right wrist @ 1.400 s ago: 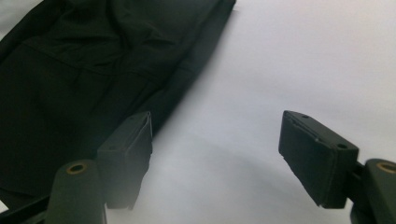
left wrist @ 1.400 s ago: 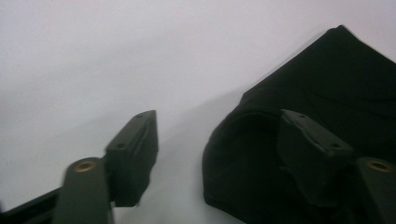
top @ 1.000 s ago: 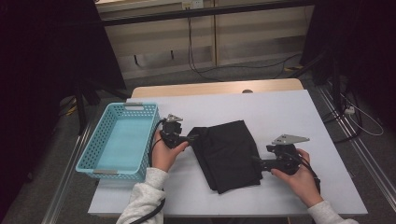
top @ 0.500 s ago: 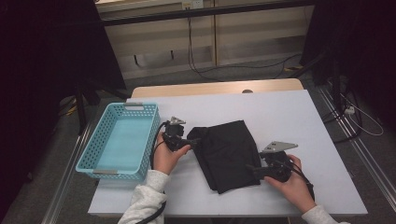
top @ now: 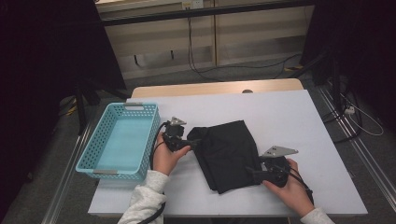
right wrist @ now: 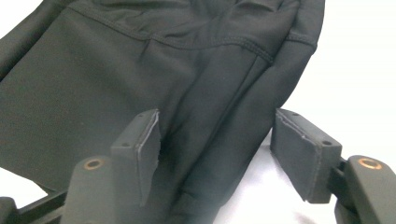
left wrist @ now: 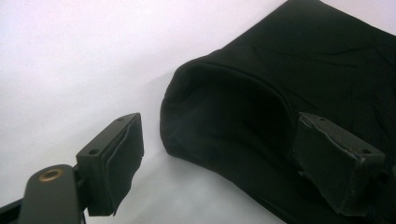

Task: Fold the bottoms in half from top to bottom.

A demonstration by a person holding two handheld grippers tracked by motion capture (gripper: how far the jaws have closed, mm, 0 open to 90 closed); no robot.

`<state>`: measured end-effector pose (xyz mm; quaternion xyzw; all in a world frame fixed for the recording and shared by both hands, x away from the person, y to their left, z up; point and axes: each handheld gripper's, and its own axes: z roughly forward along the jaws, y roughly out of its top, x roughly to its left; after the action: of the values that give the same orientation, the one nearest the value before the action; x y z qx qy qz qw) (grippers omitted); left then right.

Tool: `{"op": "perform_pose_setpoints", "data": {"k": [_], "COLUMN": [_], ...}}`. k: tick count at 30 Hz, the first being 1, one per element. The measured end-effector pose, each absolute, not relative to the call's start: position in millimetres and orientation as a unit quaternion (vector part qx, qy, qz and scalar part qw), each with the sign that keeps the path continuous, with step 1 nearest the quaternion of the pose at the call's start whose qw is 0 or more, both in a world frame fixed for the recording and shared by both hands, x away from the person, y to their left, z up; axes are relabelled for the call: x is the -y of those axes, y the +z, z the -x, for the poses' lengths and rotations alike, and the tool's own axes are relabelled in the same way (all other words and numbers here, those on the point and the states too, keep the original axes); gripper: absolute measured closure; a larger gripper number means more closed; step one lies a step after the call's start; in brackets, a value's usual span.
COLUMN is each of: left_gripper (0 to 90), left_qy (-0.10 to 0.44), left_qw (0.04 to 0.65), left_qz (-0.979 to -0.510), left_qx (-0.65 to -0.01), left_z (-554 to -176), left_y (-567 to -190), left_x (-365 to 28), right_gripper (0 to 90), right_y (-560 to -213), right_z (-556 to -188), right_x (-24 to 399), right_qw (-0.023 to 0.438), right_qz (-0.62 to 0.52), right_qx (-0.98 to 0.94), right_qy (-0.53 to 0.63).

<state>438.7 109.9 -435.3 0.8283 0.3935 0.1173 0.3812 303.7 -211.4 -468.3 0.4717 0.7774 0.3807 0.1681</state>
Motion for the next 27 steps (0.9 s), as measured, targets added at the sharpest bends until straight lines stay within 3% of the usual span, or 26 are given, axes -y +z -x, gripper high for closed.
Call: {"op": "perform_pose_setpoints", "data": {"k": [6,21,27], "left_gripper": [16.3,14.6,13.4], "left_qy": [0.115,0.116,0.114], "left_qw": [0.381,0.383,0.384], "left_qz": [-0.829,-0.827,-0.822], "left_qx": [-0.393,-0.395,-0.405], "left_z": [-438.7,-439.7,-441.9], "left_y": [-435.3,-435.0,-436.0], "left_x": [-109.7,-107.1,-106.7], "right_gripper": [43.7,53.4,61.5], "right_y": [-466.7,-465.9,-465.6], "right_z": [-302.1,-299.4,-299.3], "right_x": [208.8,203.4,203.2], "right_qw": [0.165,0.168,0.159], "right_qz": [-0.48,-0.5,-0.498], "right_qx": [-0.775,-0.765,-0.765], "right_qy": [0.375,0.371,0.376]}}
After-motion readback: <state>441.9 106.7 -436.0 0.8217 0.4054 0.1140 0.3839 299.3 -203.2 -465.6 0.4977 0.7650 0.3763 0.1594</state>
